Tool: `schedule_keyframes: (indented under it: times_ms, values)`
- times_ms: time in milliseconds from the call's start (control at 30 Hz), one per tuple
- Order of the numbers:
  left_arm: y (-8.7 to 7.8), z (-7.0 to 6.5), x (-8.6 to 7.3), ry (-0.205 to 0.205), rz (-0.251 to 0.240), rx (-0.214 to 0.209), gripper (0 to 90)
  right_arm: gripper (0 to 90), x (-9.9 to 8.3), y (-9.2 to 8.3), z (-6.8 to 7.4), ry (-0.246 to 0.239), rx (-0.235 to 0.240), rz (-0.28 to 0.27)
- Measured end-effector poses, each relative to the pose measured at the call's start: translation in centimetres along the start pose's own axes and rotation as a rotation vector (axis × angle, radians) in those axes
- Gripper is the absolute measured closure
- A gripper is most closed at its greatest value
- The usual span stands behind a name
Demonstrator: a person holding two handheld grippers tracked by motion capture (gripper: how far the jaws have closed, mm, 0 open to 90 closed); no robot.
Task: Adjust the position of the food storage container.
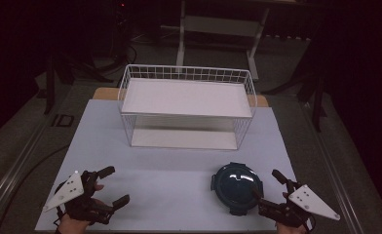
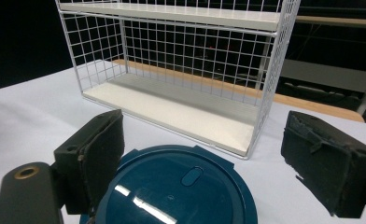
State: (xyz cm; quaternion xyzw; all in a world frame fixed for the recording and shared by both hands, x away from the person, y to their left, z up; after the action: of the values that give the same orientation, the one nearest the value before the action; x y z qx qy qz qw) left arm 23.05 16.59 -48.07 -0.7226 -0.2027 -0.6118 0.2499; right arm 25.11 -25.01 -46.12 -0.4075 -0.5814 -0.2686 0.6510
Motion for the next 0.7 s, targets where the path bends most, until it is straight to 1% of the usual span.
schedule_keyframes:
  times_ms: [200,233,300,367,467,633,667,700]
  values:
    - [0.0,-0.1,0.1,0.002,-0.004,-0.003,0.0,12.9,0.3,-0.2,0.3,-0.006,0.002,-0.008]
    - [-0.1,-0.2,0.1,0.008,-0.003,-0.003,0.0,12.9,0.5,-0.2,0.3,-0.011,0.000,-0.007]
    - [-0.1,-0.2,0.1,0.007,-0.004,-0.002,0.0,12.9,0.7,-0.3,0.4,-0.009,0.003,-0.014]
    - [-0.1,-0.1,0.2,0.004,-0.005,-0.001,0.0,12.9,1.0,-0.3,0.5,-0.020,0.003,-0.013]
    - [-0.1,-0.1,0.2,0.004,-0.006,-0.001,0.0,12.9,1.6,-0.3,0.7,-0.018,0.020,-0.019]
    - [-0.2,-0.1,0.2,0.007,-0.007,0.001,0.0,12.8,2.2,0.2,0.8,0.003,0.076,-0.002]
    - [-0.2,-0.1,0.2,0.007,-0.007,0.001,0.0,12.8,2.4,0.3,0.7,0.008,0.079,-0.002]
    - [-0.2,-0.1,0.2,0.007,-0.008,0.002,0.0,12.8,2.5,0.4,0.6,0.001,0.081,-0.001]
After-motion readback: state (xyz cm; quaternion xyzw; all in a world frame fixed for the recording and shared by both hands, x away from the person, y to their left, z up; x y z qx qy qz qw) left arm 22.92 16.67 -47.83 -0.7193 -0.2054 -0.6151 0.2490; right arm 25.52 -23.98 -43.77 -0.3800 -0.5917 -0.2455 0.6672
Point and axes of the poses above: each handheld gripper's, and its own axes: y roughly forward along the jaws, x roughly out of its top, z roughly to its left, the point moved 8 cm from there along y, roughly forward along the jaws, and after that the axes turned 1 degree about y, right-handed, at the moved point
